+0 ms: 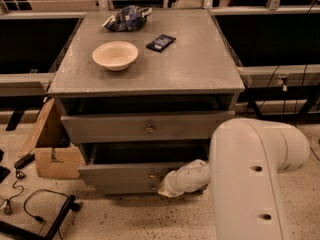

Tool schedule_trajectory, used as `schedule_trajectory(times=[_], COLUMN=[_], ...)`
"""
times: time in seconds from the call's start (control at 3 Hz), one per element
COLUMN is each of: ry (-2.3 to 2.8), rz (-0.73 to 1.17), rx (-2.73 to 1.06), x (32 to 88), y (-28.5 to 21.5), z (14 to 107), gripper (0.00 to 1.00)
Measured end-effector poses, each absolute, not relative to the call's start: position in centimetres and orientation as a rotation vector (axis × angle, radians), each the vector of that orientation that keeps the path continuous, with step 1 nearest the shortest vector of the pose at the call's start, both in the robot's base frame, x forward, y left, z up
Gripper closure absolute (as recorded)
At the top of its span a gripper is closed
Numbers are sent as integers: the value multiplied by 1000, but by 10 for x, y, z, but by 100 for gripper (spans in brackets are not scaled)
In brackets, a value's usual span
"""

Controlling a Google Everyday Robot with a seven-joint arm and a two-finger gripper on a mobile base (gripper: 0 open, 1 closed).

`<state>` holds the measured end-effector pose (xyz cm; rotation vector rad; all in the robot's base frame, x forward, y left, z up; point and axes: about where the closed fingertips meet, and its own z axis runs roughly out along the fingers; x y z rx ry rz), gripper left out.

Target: Close middle drawer

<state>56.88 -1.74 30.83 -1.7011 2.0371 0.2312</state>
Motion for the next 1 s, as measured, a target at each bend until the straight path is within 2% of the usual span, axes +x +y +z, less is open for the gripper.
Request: schedule_trajectory(times=[0.33, 0.67, 1.0], ry=[2034, 2030, 2023], rz=[227, 220, 208], rx=[-1697, -1691, -1685], x=[581, 584, 592], y=[-22, -25, -33], z=[305, 306, 309], gripper=[89, 100, 100])
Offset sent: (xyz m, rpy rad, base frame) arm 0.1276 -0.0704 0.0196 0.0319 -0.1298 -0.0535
